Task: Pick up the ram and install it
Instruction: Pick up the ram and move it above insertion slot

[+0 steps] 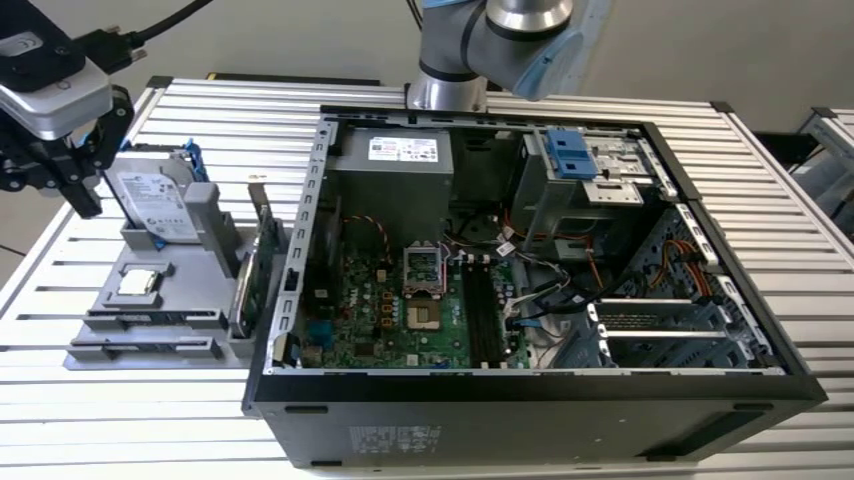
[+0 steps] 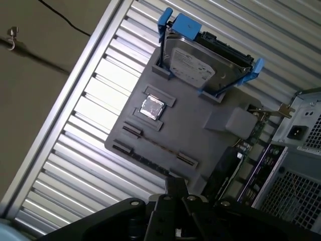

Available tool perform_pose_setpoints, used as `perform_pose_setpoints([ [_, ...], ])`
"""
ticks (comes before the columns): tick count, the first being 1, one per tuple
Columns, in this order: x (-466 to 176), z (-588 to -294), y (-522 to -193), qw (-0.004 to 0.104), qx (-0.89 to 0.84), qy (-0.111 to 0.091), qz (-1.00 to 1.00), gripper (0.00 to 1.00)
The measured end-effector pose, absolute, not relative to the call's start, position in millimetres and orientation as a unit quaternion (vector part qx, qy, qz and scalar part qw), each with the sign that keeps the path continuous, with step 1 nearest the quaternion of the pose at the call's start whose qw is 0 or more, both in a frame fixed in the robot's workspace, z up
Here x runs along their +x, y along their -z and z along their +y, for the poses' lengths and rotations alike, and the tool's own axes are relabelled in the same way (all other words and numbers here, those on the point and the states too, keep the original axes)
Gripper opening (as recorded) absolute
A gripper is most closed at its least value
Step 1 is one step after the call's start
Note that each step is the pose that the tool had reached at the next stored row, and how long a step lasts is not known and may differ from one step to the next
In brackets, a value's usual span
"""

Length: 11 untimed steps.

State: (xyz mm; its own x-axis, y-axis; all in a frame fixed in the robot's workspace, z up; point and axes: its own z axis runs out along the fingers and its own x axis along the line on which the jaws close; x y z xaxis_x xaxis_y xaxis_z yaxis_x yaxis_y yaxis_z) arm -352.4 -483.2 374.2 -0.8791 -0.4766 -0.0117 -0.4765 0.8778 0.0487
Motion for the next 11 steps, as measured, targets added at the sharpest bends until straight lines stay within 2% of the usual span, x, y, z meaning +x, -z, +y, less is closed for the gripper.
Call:
perform_pose_setpoints([
  [11, -352.5, -483.2, -374.1, 0.001, 0.27, 0.025, -0.963, 0.0],
])
